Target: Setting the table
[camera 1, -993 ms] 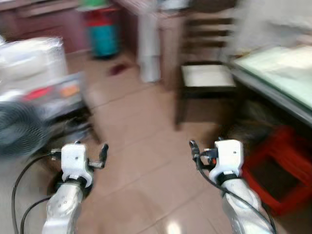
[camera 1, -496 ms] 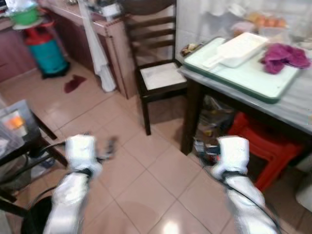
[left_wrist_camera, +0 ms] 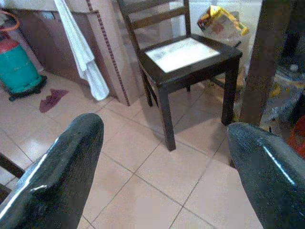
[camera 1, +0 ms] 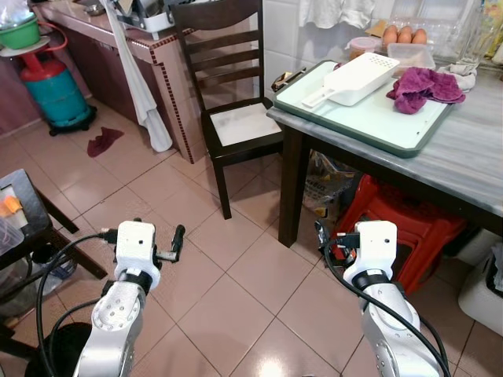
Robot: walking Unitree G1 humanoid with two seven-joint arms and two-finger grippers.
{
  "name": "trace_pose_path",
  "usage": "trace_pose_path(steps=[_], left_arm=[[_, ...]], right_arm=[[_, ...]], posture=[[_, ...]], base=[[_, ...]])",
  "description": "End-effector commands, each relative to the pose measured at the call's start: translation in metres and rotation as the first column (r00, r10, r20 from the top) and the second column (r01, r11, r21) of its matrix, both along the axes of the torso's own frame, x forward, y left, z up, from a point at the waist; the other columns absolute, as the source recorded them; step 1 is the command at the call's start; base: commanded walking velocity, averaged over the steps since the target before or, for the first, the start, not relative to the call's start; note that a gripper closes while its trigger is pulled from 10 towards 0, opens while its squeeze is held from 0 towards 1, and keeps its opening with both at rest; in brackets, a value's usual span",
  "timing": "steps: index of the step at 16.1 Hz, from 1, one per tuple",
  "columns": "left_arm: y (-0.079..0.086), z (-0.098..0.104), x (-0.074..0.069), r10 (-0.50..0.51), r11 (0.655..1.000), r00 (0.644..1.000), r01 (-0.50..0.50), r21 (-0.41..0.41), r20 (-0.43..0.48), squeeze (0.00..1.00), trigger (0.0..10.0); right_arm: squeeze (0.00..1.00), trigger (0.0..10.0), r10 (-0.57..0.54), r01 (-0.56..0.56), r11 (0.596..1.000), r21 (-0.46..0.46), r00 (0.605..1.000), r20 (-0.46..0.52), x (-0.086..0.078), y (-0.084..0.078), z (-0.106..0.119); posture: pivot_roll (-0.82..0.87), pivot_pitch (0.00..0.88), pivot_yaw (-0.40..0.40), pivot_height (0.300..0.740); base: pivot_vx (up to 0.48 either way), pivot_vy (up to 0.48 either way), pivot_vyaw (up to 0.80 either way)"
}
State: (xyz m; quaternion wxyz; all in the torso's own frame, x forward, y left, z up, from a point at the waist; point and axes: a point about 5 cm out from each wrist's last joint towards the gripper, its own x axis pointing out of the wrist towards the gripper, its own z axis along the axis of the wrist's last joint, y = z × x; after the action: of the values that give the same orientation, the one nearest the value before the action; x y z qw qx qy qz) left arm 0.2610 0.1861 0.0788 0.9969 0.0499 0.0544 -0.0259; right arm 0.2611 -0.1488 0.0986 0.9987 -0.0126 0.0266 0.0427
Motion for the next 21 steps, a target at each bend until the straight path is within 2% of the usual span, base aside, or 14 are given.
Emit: trace_pose_path(steps=[1, 6, 18, 21], left_arm=[[0.0025, -0.0012, -0.0004, 0.011, 1.0, 1.0, -0.011, 0.015, -0.014, 0.0, 10.0], [0.0033, -0.0019, 0.0012, 0.024, 0.999, 0.999, -0.023, 0.037, -0.025, 0.0, 10.0], [0.0054, -0.0015, 0.0026, 0.027, 0.998, 0.999, -0.025, 0.056, -0.034, 0.0, 10.0], [0.0064, -0.0015, 0.0025, 0.031, 0.998, 0.999, -0.029, 0.059, -0.038, 0.0, 10.0]], right_arm=[[0.0, 10.0, -0.006, 0.006, 1.0, 0.01, 1.0, -0.016, -0.0005, 0.001, -0.0019], [0.0, 10.0, 0.0, 0.001, 1.0, 0.016, 1.0, -0.016, 0.0005, 0.0025, -0.0025], [0.0, 10.0, -0.011, 0.011, 1.0, 0.013, 1.0, -0.02, 0.0022, 0.0, -0.0044], [0.0, 10.0, -0.016, 0.016, 1.0, 0.017, 1.0, -0.023, 0.0021, 0.0007, -0.0046]], posture=[[-0.1, 0.117, 0.082, 0.74], [-0.09, 0.113, 0.08, 0.74], [-0.09, 0.116, 0.089, 0.74], [-0.09, 0.116, 0.088, 0.74]], base=[[0.0, 0.0, -0.8], [0.0, 0.0, -0.62], [0.0, 0.0, 0.0], [-0.272, 0.0, 0.0]])
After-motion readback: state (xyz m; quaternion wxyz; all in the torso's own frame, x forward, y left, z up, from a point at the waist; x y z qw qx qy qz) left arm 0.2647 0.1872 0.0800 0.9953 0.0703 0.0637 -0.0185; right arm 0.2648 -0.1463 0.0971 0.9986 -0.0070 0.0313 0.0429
